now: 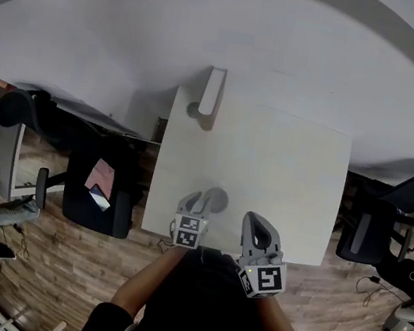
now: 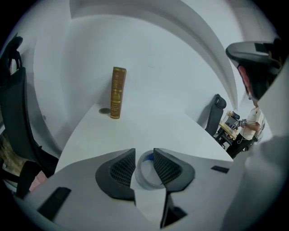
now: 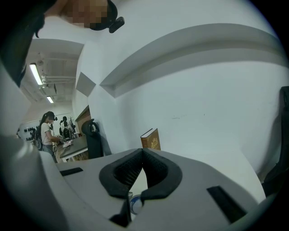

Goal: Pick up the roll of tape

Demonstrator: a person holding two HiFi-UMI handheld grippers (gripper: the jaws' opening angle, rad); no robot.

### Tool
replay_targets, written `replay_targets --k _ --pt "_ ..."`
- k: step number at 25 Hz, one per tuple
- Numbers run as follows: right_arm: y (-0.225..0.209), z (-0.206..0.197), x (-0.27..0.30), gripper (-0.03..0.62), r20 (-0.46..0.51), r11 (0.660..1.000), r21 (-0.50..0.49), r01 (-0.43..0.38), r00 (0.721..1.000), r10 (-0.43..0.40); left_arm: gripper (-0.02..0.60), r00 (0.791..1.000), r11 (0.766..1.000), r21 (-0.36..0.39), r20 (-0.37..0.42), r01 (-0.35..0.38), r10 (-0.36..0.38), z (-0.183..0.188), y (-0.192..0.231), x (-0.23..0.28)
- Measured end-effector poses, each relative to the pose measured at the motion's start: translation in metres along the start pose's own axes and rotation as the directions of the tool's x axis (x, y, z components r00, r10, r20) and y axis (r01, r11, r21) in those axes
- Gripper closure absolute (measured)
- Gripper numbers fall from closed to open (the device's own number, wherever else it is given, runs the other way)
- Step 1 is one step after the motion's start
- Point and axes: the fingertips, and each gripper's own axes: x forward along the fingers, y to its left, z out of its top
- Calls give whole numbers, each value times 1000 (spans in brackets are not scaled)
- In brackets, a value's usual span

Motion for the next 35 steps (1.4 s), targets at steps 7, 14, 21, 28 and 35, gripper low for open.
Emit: replay_targets --k 7,14,21,28,35 --pt "-8 -3 1 580 -16 1000 3 10 1000 -10 442 989 1000 -10 -148 -28 26 -44 8 34" --pt "-10 -6 -1 580 -27 1000 7 16 1000 -16 434 981 999 -47 -196 -19 9 -54 9 48" --pt "-12 -6 -4 580 -13 1000 15 24 1000 -24 471 976 999 -50 -219 -21 9 -56 9 53" --pt "-14 -4 -13 580 -4 1000 3 31 1000 -31 505 974 999 -17 -223 -46 41 -54 12 49" --pt "-17 -7 -36 580 11 999 8 47 999 -47 512 976 998 -20 -211 -65 59 -65 13 26"
